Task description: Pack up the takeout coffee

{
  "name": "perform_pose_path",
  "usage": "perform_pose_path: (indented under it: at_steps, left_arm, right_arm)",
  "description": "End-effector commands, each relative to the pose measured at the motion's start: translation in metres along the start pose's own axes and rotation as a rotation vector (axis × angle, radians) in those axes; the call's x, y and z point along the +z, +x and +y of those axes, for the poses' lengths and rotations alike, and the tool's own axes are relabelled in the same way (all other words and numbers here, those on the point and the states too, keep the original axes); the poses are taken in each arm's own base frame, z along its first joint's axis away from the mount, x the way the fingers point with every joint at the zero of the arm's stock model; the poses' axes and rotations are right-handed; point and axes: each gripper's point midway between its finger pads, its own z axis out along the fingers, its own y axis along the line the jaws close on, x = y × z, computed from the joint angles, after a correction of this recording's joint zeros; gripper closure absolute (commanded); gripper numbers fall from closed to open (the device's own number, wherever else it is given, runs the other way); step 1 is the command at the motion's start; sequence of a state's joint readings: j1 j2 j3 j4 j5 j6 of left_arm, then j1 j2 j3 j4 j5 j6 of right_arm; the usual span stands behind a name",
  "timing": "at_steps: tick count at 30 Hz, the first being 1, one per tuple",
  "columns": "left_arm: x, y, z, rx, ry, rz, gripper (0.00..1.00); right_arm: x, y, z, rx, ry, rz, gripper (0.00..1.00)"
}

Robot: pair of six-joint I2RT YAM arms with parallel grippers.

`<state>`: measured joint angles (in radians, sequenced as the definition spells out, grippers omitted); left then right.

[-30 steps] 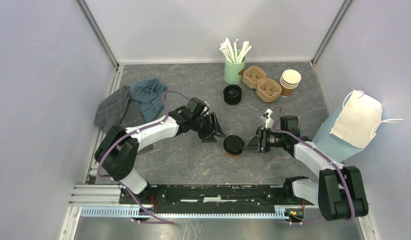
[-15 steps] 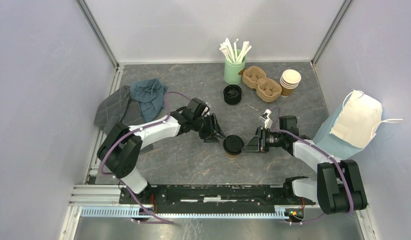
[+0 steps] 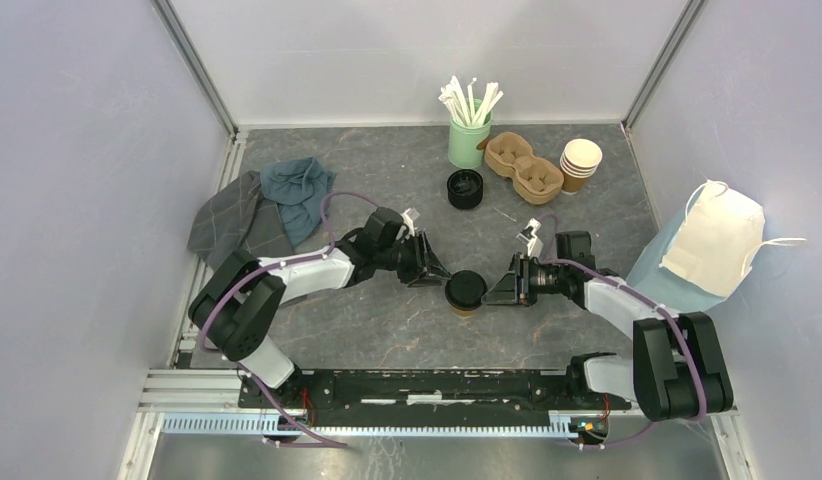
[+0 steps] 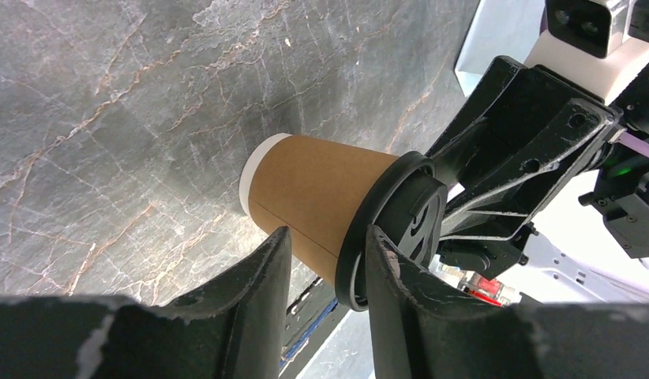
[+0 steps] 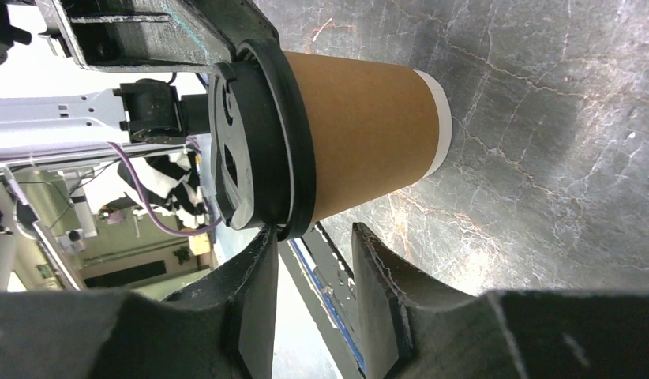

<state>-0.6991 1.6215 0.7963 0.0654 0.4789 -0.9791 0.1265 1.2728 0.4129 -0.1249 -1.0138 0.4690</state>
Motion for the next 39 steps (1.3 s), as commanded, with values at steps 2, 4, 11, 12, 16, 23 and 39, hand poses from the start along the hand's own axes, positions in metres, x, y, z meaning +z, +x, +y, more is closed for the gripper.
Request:
perform_pose_path:
  at_steps: [2,4,11,12,16,23,39]
  left_arm:
    - [-0.011,0.047,0.068,-0.048,-0.308,0.129,0.54]
    - [-0.013,0.028,0.032,-0.019,-0.229,0.088,0.5]
    - [-0.027,0.001,-0.011,0.009,-0.19,0.015,0.46]
    - [-0.029,0.002,-0.013,0.006,-0.185,0.012,0.45]
    - [-0.039,0.001,-0.021,0.007,-0.163,-0.006,0.42]
    - [-0.047,-0.01,-0.04,0.021,-0.129,-0.046,0.31]
    - [-0.011,-0.038,-0.04,0.075,-0.142,0.002,0.43]
  right_arm:
    - [-0.012,0.001,-0.067,-0.111,0.386,-0.011,0.57]
    - [-0.013,-0.014,-0.045,-0.158,0.329,-0.025,0.56]
    - [-0.019,-0.044,0.001,-0.232,0.228,-0.067,0.49]
    - [-0.02,-0.047,0.005,-0.238,0.223,-0.071,0.49]
    - [-0.023,-0.053,0.018,-0.258,0.207,-0.087,0.45]
    - [-0.02,-0.046,0.024,-0.241,0.148,-0.078,0.39]
    - [-0.01,-0.021,0.016,-0.181,0.073,-0.061,0.57]
